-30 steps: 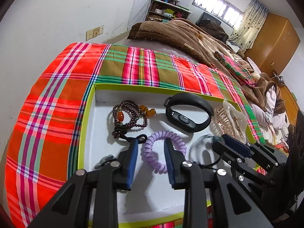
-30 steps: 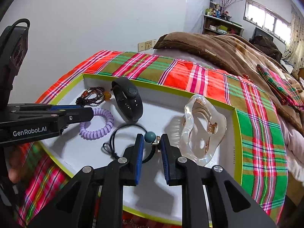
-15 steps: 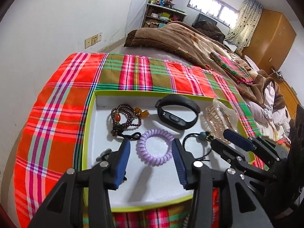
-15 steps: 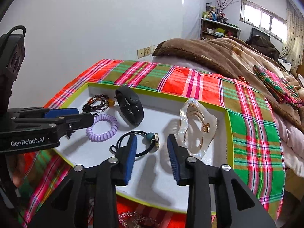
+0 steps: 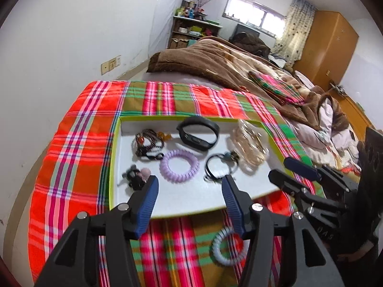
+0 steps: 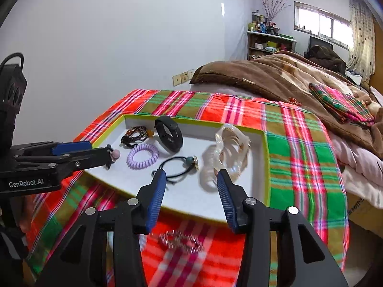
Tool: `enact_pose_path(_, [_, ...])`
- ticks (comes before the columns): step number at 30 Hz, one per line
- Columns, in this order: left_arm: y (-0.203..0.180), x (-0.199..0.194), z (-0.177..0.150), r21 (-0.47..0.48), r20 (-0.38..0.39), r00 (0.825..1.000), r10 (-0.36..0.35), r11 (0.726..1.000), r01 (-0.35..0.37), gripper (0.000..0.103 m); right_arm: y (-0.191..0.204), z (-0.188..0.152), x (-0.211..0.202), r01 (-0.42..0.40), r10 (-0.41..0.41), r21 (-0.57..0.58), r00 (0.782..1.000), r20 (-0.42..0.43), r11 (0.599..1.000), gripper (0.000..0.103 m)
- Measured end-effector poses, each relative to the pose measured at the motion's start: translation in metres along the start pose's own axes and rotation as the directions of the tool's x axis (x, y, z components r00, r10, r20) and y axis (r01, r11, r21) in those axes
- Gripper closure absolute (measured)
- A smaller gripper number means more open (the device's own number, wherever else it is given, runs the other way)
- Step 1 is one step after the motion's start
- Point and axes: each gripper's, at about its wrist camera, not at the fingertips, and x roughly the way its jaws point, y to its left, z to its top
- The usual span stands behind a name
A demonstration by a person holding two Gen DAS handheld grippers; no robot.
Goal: Organize jewelry
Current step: 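Withdraw both tools toward the light blue coil and pink sparkly clip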
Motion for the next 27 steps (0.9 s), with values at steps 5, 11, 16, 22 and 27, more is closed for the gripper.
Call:
enact_pose_path(5, [-0.006, -0.002, -0.02, 0.011, -0.034, 0.999, -0.025, 1.0, 0.025, 0.045, -0.01, -0.02, -0.01, 0.019, -0.019, 0.029, 1.0, -0.024, 0.999, 0.058])
enact_pose_path(11, [-0.005, -0.002, -0.043, -0.018, -0.072, 0.996, -0.047, 0.999, 0.045, 0.045, -0.018, -0.046, -0.008, -0.008, 0.01, 0.025, 0.997, -0.078, 1.0, 0.057])
enact_pose_path(16, [0.0, -0.001, -0.06, -0.046, -0.098, 0.994, -0.04, 0.998, 0.035, 0.045, -0.014, -0.054, -0.002, -0.065, 0.064, -0.008, 0.994, -0.094, 0.998, 0.057])
enact_pose_path(22, [0.005, -0.002, -0.07, -0.069, -0.112, 0.993, -0.037, 0.997, 0.029, 0.045, -0.01, -0.054, 0.01, -0.12, 0.113, -0.05, 0.985, -0.13, 0.992, 0.047])
enact_pose_path(27, [0.006, -0.001, -0.074, -0.076, -0.121, 0.992, -0.045, 0.996, 0.036, 0.045, -0.006, -0.051, 0.022, -0.122, 0.103, -0.102, 0.98, -0.169, 0.987, 0.047])
